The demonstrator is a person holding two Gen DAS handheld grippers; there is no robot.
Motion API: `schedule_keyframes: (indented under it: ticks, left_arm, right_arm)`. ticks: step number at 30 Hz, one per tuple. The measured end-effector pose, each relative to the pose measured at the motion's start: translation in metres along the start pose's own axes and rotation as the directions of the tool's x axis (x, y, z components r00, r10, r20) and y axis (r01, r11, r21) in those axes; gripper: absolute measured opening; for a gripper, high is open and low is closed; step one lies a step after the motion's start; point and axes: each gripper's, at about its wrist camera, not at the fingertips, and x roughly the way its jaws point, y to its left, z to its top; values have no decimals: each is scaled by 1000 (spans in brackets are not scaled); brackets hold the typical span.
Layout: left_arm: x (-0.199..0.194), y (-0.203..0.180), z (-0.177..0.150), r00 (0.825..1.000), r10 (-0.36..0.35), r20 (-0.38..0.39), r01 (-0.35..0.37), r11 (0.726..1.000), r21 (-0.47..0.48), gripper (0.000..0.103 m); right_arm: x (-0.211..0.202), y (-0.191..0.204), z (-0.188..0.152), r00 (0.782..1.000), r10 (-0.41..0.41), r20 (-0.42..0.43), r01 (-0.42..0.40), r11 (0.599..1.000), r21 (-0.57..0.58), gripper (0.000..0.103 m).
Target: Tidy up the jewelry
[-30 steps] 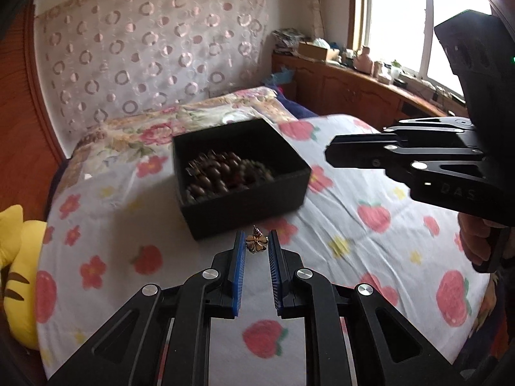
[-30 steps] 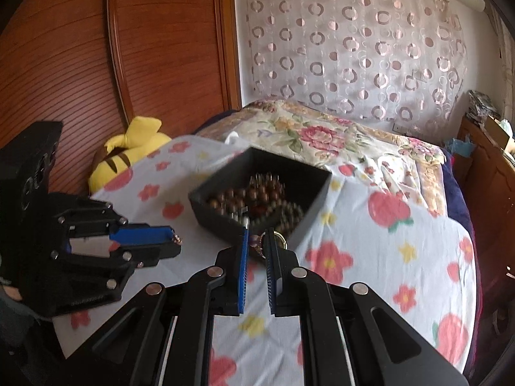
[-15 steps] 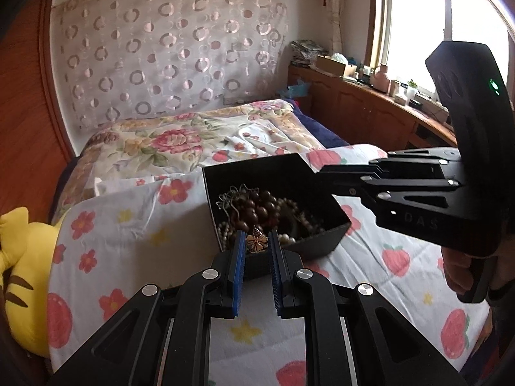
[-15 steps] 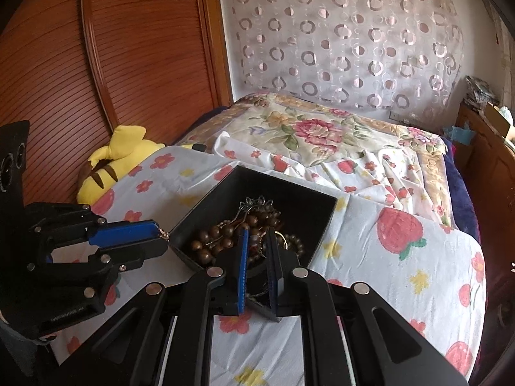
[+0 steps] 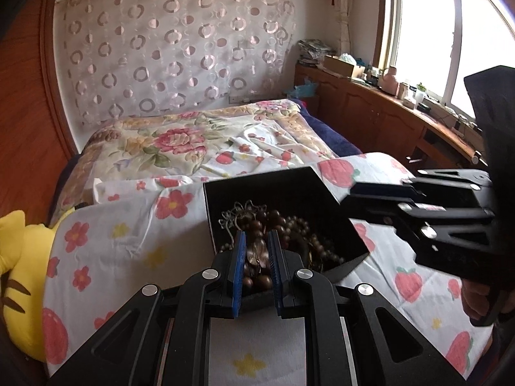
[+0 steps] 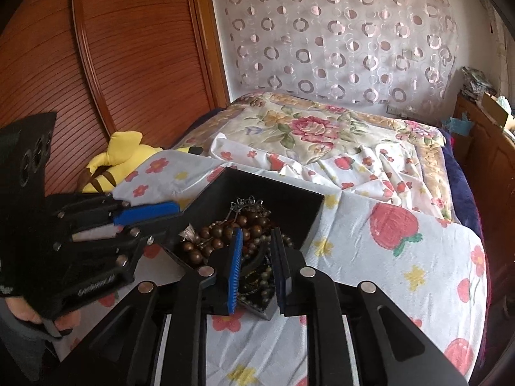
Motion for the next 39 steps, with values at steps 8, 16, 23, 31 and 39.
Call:
schedule_keyframes:
  ticks: [8, 16, 23, 31, 39]
  left_arm:
    - [-18, -2, -7, 996, 66, 59, -65, 998, -11, 74]
    - [-63, -15, -28, 980, 130, 149, -131, 991, 2, 95]
    - [-106, -26, -52, 974, 118, 196, -117, 993, -12, 95]
    - [-138, -29, -79, 970, 139, 199, -132, 990, -48, 95]
    - [-150, -28, -91, 962, 169, 213, -152, 984, -92, 95]
  right_arm:
    - [-20, -2, -22, 997, -56, 45, 55, 998, 7, 36]
    - [-70, 13, -54, 977, -124, 172, 121, 992, 28, 68]
    - [-118, 30, -87, 949, -156, 275, 140, 987, 79, 91]
    - [-152, 40, -118, 917, -218, 333, 180, 974, 140, 101]
    - [-157, 54, -126, 905, -252, 344, 215, 966, 141, 101]
